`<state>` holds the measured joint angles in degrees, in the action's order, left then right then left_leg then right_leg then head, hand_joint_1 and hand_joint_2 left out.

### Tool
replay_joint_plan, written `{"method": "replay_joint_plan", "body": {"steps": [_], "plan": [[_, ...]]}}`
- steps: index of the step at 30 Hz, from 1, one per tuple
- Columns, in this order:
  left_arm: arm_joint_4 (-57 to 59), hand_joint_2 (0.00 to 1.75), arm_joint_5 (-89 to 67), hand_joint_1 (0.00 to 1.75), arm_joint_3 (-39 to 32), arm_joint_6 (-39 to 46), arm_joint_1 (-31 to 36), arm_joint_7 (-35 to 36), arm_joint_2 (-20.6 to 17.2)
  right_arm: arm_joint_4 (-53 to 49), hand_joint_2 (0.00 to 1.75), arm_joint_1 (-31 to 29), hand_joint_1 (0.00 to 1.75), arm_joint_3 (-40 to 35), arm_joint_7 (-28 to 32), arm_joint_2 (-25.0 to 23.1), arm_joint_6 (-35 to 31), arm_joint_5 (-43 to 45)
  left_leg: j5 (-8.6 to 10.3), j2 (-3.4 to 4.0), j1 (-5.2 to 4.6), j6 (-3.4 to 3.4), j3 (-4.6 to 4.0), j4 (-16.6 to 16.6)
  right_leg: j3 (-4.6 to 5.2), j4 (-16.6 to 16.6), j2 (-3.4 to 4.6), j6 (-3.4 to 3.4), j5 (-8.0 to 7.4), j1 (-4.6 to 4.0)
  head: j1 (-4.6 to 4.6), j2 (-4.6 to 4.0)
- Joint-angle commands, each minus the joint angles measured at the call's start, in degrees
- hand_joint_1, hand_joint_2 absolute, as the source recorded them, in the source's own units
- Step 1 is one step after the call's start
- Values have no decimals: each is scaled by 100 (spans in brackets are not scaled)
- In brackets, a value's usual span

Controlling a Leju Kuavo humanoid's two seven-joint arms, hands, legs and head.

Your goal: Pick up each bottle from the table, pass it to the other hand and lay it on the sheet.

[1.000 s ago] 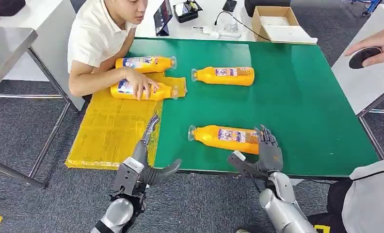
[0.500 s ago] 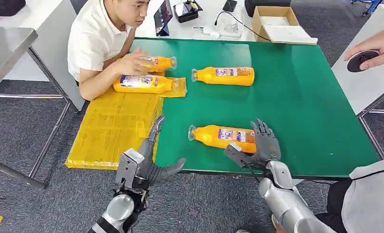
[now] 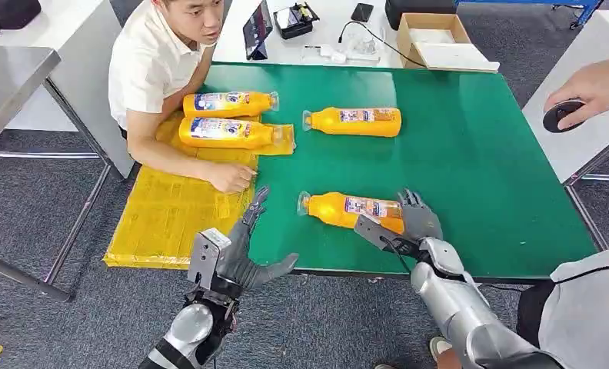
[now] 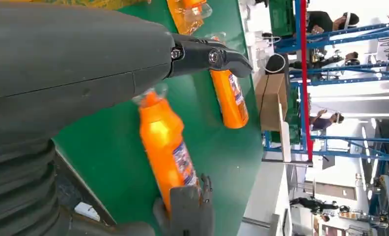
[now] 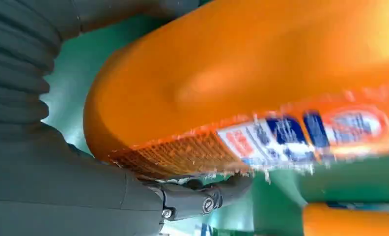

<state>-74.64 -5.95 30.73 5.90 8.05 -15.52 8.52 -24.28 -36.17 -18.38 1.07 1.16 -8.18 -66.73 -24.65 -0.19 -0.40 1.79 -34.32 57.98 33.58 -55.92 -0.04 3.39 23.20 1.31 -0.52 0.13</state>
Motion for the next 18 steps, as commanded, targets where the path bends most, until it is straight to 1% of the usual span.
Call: {"method": "replay_joint_plan", "body": {"steps": [1,2,4,7,8,10,11,12,13,14,15,16,17,18], "plan": [[461,175,19,0,36,-16,236,30,-14,658,175,16,161,-157,-87,30,289,17,3,-16,9,-9,13,-4,-22,9,-15,-12,0,-9,2,0],[492,175,19,0,46,-22,254,30,-14,678,175,14,175,-168,-107,35,402,18,6,-20,13,-14,15,-8,-25,14,-19,-19,-2,-14,0,0],[561,175,29,0,59,-30,295,30,-4,704,175,29,175,-183,-112,65,648,40,5,-20,14,-15,17,-9,-30,13,-20,-21,0,-15,2,0],[610,175,55,0,61,-20,319,16,10,714,175,90,175,-117,-81,60,728,133,3,-23,13,-12,32,-9,-45,16,-23,-15,2,-14,0,0],[620,175,68,0,65,-16,330,5,5,693,175,137,175,33,-17,40,720,303,4,-24,17,-17,34,-12,-49,20,-24,-22,0,-18,0,0],[631,175,76,0,73,-18,342,-2,-13,709,175,190,175,143,42,21,769,442,2,-21,11,-8,39,-7,-51,13,-19,-11,2,-12,0,0],[629,175,87,0,61,1,339,-23,-15,689,175,221,175,221,103,17,747,535,4,-30,14,-13,41,-11,-57,18,-28,-17,2,-16,0,0],[617,175,95,0,54,16,331,-39,-22,668,175,246,175,232,216,15,724,575,3,-23,12,-9,43,-9,-56,15,-21,-11,2,-13,2,0],[561,175,148,0,4,69,284,-102,-13,621,175,302,175,479,588,-28,789,905,4,-27,17,-13,41,-10,-58,20,-25,-17,1,-19,0,0],[517,175,176,0,-14,101,240,-136,-14,585,175,353,175,596,771,-55,791,1072,2,-19,12,-9,44,-9,-56,16,-17,-11,1,-13,0,0],[410,175,262,0,-63,180,146,-186,-18,473,175,443,175,860,1284,-130,897,1517,4,-24,18,-14,45,-13,-61,24,-23,-18,-1,-19,2,0],[354,175,386,0,-143,233,69,-188,15,366,175,513,175,972,1485,-197,869,1740,2,-18,13,-10,47,-10,-59,20,-17,-12,0,-14,2,0],[279,175,610,0,-240,266,-38,-141,48,185,175,608,175,995,1701,-296,748,1941,4,-18,19,-16,48,-17,-63,29,-18,-21,-3,-21,2,0],[226,175,728,0,-287,270,-98,-132,62,64,175,660,175,992,1793,-358,698,2038,-1,-4,18,-13,50,-12,-62,24,-5,-17,-2,-19,2,0]]}}
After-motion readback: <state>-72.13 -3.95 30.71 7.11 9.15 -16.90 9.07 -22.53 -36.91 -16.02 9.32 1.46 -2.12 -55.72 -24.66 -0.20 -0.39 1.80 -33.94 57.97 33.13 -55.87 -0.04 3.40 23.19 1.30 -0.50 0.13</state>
